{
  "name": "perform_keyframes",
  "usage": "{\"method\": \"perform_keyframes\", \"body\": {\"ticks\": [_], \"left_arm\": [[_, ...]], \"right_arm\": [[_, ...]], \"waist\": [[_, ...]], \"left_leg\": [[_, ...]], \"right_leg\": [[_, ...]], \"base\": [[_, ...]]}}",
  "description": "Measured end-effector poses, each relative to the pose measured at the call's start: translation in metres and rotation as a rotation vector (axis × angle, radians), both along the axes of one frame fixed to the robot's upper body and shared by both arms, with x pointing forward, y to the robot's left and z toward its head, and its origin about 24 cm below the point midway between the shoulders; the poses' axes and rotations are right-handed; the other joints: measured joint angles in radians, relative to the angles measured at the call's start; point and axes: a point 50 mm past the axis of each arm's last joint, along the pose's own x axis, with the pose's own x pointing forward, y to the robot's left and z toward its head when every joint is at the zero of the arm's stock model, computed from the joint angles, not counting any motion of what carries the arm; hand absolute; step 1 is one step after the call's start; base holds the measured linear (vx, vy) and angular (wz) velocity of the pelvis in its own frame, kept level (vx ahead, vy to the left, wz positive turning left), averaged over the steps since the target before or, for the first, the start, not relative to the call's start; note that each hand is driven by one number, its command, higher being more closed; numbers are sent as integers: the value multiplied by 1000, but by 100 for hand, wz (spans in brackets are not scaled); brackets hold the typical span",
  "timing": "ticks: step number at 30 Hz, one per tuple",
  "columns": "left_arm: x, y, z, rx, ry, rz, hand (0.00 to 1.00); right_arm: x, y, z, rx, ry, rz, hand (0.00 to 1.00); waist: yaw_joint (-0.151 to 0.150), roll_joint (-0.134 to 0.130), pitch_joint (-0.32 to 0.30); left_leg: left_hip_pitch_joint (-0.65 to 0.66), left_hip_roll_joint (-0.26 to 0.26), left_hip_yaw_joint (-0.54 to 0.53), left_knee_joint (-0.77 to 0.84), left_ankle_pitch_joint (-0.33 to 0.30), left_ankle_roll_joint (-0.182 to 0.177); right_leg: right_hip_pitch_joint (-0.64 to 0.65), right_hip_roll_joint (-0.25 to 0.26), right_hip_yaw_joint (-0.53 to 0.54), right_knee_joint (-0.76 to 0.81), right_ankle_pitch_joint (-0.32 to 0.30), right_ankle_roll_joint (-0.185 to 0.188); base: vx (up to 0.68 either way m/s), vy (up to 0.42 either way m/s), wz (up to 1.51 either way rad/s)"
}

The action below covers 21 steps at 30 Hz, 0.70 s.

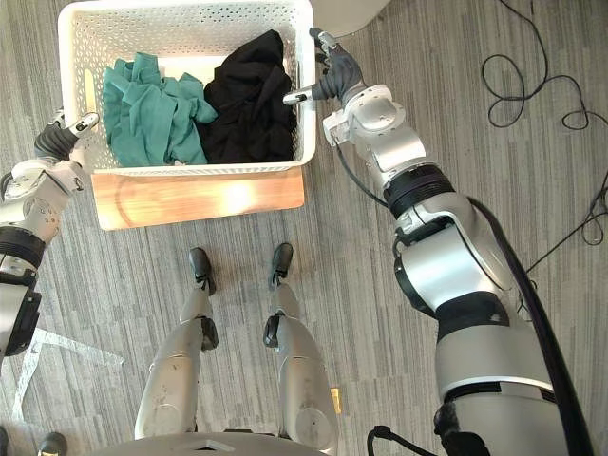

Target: Pick up the laundry basket with both hands and put the clothes into the washing machine.

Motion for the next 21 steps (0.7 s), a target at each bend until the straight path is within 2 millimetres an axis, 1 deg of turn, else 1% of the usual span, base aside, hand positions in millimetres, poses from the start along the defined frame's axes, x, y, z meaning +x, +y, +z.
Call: {"method": "perform_keyframes", "body": {"ticks": [1,6,9,10,11,12,13,18,21], "left_arm": [[1,-1,0,-16,-7,-2,0],[2,-6,-1,-102,-37,1,0],[3,-8,-2,-138,-47,6,0],[3,-9,-2,-150,-54,10,0],[3,-9,-1,-154,-62,14,0],[3,-10,0,-158,-64,15,0],[4,-10,0,-161,-67,19,0],[2,-12,-2,-188,-89,17,0],[1,-10,-5,-215,-96,28,0]], "right_arm": [[1,-2,-1,22,4,-8,0],[3,4,0,142,-4,-8,0],[4,10,0,262,-4,-15,0],[4,13,1,331,0,-13,0],[4,13,3,399,-3,-8,0],[4,13,3,413,-6,-10,0],[4,11,4,464,-8,-17,0],[1,10,11,557,-28,5,0],[-2,11,18,564,-53,23,0]], "waist": [[0,0,0],[0,0,0],[3,0,0],[3,0,0],[4,0,0],[4,0,0],[6,0,0],[10,0,0],[10,0,0]], "left_leg": [[-1,0,-3,0,2,1],[-6,0,-9,0,6,1],[-6,-1,-8,0,7,0],[-8,-1,-8,0,7,0],[-11,-1,-9,0,8,1],[-12,-1,-8,0,8,1],[-13,-2,-8,0,9,1],[-16,-2,-6,6,8,1],[-17,-2,-3,6,8,1]], "right_leg": [[0,0,-2,0,0,-1],[-1,0,-8,-1,2,-3],[-2,0,-8,-3,4,-5],[-3,0,-8,-4,4,-6],[-6,0,-8,-6,5,-7],[-6,0,-8,-6,6,-8],[-7,0,-8,-9,8,-9],[-8,1,-5,-20,15,-12],[-7,2,-2,-25,18,-14]], "base": [[-22,64,5],[-26,72,3],[-35,90,0],[-32,88,1],[-37,107,1],[-27,96,1],[-19,79,0],[-12,100,-2],[-4,124,-3]]}}
